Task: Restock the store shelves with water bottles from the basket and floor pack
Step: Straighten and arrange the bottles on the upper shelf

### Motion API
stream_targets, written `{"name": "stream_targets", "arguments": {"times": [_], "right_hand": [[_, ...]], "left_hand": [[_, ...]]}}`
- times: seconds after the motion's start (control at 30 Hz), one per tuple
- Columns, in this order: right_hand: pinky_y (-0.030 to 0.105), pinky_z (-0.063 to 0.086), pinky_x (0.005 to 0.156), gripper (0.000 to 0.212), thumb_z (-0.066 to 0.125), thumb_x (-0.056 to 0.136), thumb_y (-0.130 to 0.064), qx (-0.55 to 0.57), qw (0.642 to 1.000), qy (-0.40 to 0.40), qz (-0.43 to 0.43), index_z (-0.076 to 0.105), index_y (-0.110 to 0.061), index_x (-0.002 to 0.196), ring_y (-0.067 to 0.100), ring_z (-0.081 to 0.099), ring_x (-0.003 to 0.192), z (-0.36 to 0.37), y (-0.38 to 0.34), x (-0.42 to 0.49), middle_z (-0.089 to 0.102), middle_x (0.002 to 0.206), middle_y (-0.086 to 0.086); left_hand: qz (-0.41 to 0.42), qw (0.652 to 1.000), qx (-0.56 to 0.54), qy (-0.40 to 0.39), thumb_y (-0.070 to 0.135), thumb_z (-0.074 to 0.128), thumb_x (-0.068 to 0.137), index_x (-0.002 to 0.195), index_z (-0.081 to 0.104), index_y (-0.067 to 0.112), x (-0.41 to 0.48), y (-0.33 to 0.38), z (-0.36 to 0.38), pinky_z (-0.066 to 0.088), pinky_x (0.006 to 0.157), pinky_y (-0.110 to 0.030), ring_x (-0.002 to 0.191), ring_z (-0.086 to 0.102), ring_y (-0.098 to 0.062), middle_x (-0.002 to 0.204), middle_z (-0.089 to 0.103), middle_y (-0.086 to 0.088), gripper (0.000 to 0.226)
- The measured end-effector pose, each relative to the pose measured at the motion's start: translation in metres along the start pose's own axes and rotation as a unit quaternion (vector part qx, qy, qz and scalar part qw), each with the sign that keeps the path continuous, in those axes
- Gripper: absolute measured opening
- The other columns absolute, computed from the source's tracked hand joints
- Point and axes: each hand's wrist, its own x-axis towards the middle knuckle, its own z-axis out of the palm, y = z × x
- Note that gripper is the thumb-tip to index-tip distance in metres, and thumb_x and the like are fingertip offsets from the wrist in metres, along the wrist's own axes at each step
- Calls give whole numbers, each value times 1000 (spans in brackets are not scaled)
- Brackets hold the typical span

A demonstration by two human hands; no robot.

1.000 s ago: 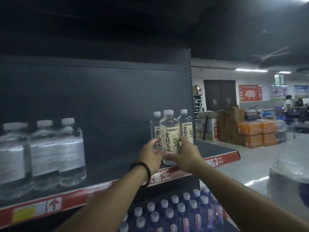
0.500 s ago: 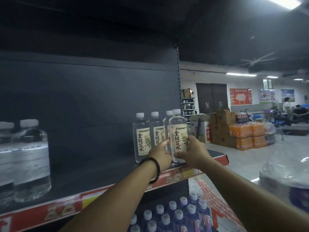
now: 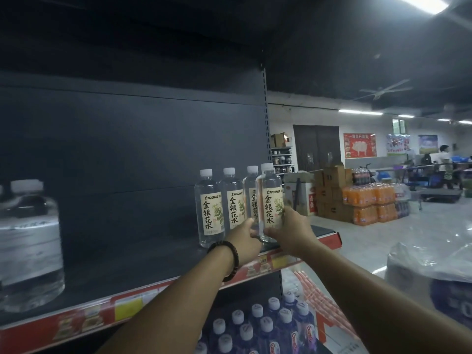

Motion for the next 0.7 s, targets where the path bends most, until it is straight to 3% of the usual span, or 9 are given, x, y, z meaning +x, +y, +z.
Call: {"name": "stream_targets", "arguments": {"times": [0.07, 0.17, 0.27, 0.43, 0.57, 0.7], "right_hand": [[34, 61, 84, 51, 86, 86, -31, -4, 1000, 17, 12, 54, -16, 124, 19, 68, 100, 3, -5, -11, 67, 116, 3], [43, 54, 104, 71, 80, 90, -41, -53, 995, 84, 9, 42, -11, 142, 27, 56, 121, 10, -21, -37, 51, 134, 11], [45, 53, 103, 52, 72, 95, -38, -50, 985, 149, -69, 47, -18, 136, 23, 54, 120, 18, -49, -71, 53, 133, 5], [30, 53, 84, 20, 71, 93, -22, 26, 982, -16, -188, 63, -23, 111, 11, 61, 90, 54, -111, -123, 64, 101, -8], [25, 54, 78, 12, 68, 91, -12, 121, 971, -89, -186, 68, -19, 101, 11, 66, 78, 99, -172, -160, 71, 85, -4], [16, 48, 73, 14, 67, 95, -12, 192, 962, -138, -137, 67, -14, 108, 12, 64, 84, 138, -221, -182, 70, 93, 0]], "left_hand": [[9, 999, -25, 44, 1, 57, 98, 152, 47, 25, -6, -1, -2, 57, 69, -22, 95, 67, -9, 131, 62, 9, 60], [43, 988, -25, 147, -2, 57, 96, 130, 63, 27, -28, -2, -10, 53, 73, -15, 102, 66, -6, 116, 65, 11, 46], [86, 976, 8, 202, -2, 59, 96, 120, 65, 27, -72, -10, -33, 50, 78, -7, 100, 62, 1, 114, 63, 14, 37], [133, 932, 170, 290, 5, 68, 87, 105, 56, 40, -168, -48, -98, 45, 93, -17, 107, 53, 0, 111, 55, 24, 41], [78, 893, 216, 387, 4, 72, 82, 111, 49, 41, -225, -74, -153, 38, 94, -22, 113, 42, -8, 116, 46, 16, 53], [12, 885, 194, 422, 2, 71, 84, 119, 51, 33, -260, -94, -199, 40, 97, -27, 122, 41, -15, 124, 40, 9, 50]]}}
